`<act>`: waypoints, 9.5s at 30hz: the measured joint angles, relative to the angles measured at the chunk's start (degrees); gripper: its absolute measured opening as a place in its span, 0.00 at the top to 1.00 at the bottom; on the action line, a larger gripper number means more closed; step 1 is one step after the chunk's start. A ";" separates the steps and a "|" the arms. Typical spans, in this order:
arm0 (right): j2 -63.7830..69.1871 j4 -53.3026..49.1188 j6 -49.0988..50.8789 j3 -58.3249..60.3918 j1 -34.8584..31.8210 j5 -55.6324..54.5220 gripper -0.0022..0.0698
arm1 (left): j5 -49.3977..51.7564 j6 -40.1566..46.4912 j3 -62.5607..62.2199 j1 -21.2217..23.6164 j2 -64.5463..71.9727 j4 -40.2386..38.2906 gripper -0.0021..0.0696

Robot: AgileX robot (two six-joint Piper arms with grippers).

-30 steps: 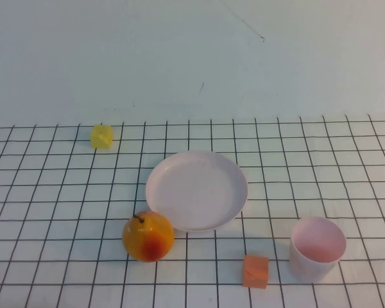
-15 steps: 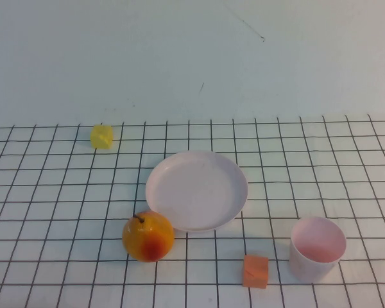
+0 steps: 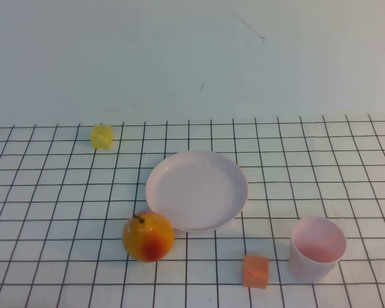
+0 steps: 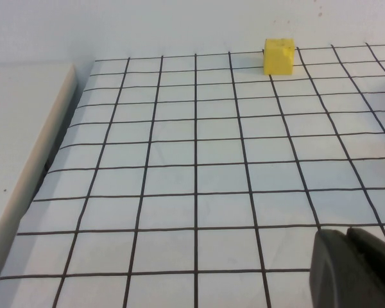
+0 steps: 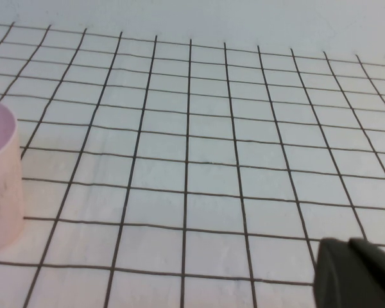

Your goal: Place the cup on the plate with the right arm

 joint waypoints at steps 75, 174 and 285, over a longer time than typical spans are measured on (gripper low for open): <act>56.21 30.70 -25.12 -50.75 0.22 24.94 0.97 | 0.00 0.00 0.00 0.00 0.00 0.00 0.97; 131.27 19.78 -46.87 -111.41 33.03 21.37 0.93 | 0.00 0.00 0.00 0.00 0.00 0.00 0.98; 0.04 8.79 -9.01 -1.12 -0.88 -7.37 0.97 | 0.00 0.00 0.00 0.00 0.00 0.00 0.97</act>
